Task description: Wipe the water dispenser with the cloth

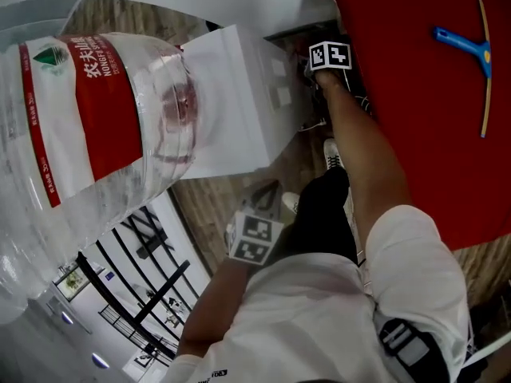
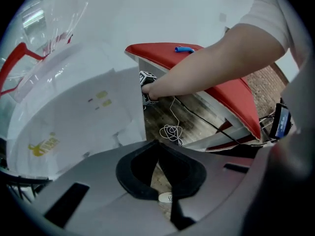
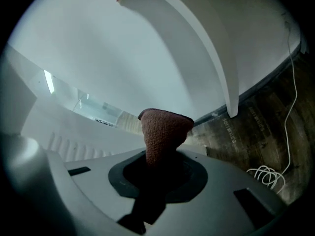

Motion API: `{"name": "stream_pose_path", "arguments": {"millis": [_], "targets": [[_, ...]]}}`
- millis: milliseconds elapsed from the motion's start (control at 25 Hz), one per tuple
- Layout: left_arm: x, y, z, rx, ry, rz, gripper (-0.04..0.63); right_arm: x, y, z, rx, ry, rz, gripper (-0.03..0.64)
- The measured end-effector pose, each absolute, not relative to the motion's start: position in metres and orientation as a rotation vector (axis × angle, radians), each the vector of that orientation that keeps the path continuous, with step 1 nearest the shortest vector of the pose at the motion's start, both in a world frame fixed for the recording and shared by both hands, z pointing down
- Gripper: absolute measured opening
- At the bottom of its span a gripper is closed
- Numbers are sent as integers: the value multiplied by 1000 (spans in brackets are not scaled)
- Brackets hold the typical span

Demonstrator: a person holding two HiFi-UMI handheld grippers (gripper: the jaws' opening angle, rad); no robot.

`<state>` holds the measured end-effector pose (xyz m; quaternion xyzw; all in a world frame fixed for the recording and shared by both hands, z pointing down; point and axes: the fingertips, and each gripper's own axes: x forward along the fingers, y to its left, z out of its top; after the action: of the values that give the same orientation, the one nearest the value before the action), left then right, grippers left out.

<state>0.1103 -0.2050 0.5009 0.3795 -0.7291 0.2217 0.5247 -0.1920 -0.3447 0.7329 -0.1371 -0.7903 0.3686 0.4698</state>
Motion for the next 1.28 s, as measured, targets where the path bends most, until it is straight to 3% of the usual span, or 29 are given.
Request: {"name": "stream_pose_path", "arguments": {"millis": [280,520,840,1280], "targets": [[102,-197,514,892,-1740,525,-11,-192,-344,759,-293,-1914,897,57],[102,-204,508,915,-1721,520,-11,-181,-345,730,-287,-1976,846,57],[107,-204,508,914,-1707,412,-11,-144,-339,612,-410,-2122,879,57],[119,-200,524,847,-1666,230,-11,-36,-317,421,-742,-2200,900,57]]}}
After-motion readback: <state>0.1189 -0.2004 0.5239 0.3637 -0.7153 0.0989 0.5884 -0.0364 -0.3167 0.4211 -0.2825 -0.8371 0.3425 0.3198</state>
